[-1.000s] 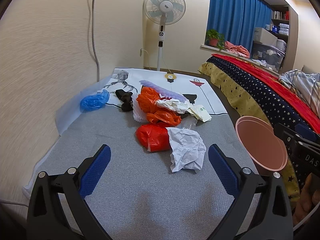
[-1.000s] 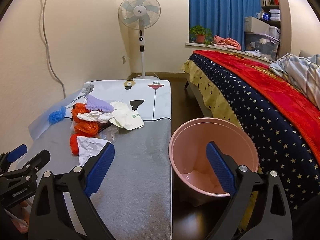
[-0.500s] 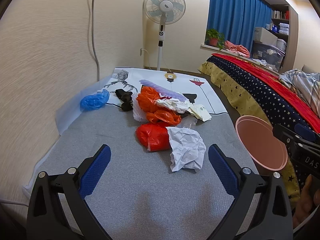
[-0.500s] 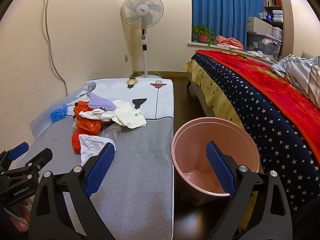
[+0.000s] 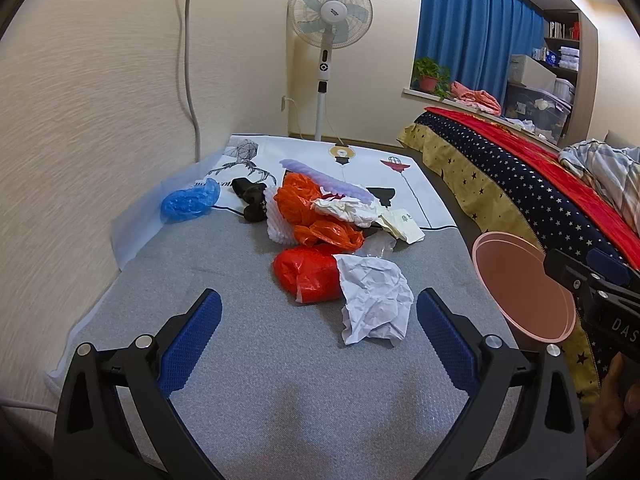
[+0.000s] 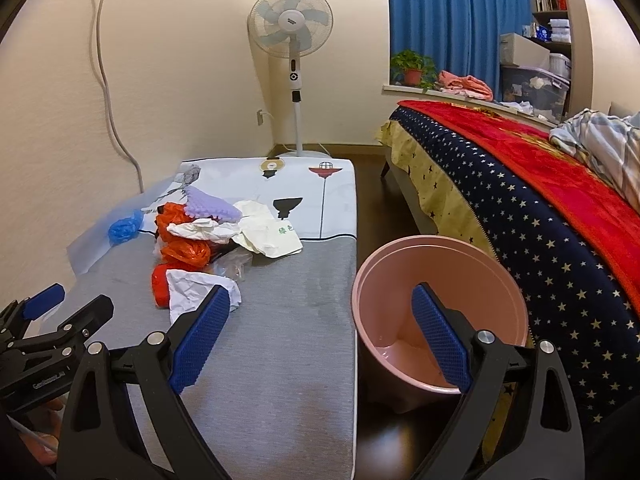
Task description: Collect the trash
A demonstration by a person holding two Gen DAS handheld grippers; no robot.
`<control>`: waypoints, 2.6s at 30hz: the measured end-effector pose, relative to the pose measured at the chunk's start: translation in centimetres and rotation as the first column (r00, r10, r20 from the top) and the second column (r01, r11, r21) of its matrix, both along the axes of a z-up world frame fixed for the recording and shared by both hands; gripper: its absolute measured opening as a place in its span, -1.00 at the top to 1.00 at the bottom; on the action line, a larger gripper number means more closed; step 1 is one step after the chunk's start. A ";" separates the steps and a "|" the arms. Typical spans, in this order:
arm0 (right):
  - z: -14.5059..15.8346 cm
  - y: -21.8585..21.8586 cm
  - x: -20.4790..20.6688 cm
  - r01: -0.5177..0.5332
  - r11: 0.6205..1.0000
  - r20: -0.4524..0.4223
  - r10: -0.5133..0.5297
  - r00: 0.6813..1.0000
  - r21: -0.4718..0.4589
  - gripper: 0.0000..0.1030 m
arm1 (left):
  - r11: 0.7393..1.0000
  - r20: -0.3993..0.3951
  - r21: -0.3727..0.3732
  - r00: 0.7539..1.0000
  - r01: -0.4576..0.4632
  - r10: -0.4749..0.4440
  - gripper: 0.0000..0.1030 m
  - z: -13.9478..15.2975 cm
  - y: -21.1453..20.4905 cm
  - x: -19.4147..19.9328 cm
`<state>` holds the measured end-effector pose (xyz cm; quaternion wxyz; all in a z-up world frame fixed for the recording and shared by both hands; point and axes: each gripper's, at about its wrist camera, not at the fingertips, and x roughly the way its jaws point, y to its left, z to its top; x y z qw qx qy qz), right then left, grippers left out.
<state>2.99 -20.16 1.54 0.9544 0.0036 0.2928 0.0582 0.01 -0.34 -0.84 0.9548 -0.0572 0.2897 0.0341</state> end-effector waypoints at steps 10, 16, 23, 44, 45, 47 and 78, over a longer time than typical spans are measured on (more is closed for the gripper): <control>-0.5 0.5 0.4 -0.030 0.999 -0.013 0.030 0.999 0.030 -0.51 | 1.000 -0.007 -0.001 1.000 -0.007 0.007 -0.84 -0.1 0.2 0.4; -1.0 0.6 1.3 -0.054 0.994 -0.050 0.059 0.997 0.098 -0.11 | 1.000 -0.022 -0.007 0.999 -0.027 0.027 -0.65 -0.1 0.9 0.8; -2.4 2.1 2.7 -0.095 0.985 -0.086 0.108 0.990 0.147 -0.05 | 0.998 -0.054 -0.023 0.997 -0.051 0.050 -0.11 -0.3 2.2 2.2; -9.0 7.0 8.6 -0.138 0.947 -0.304 0.228 0.925 0.291 -0.07 | 0.998 -0.052 -0.037 0.998 -0.046 0.044 0.62 0.2 4.6 7.1; -9.3 7.3 8.8 -0.143 0.943 -0.319 0.241 0.917 0.302 -0.07 | 0.998 -0.053 -0.041 0.998 -0.045 0.043 0.62 0.2 4.8 7.5; -9.7 7.8 9.1 -0.156 0.939 -0.329 0.258 0.908 0.306 -0.05 | 0.998 -0.059 -0.051 0.998 -0.042 0.039 0.62 0.1 5.1 8.4; -6.3 5.1 10.2 -0.146 0.949 -0.202 0.207 0.957 0.278 0.71 | 0.986 -0.059 -0.166 0.998 -0.016 0.007 0.59 -2.6 5.1 16.1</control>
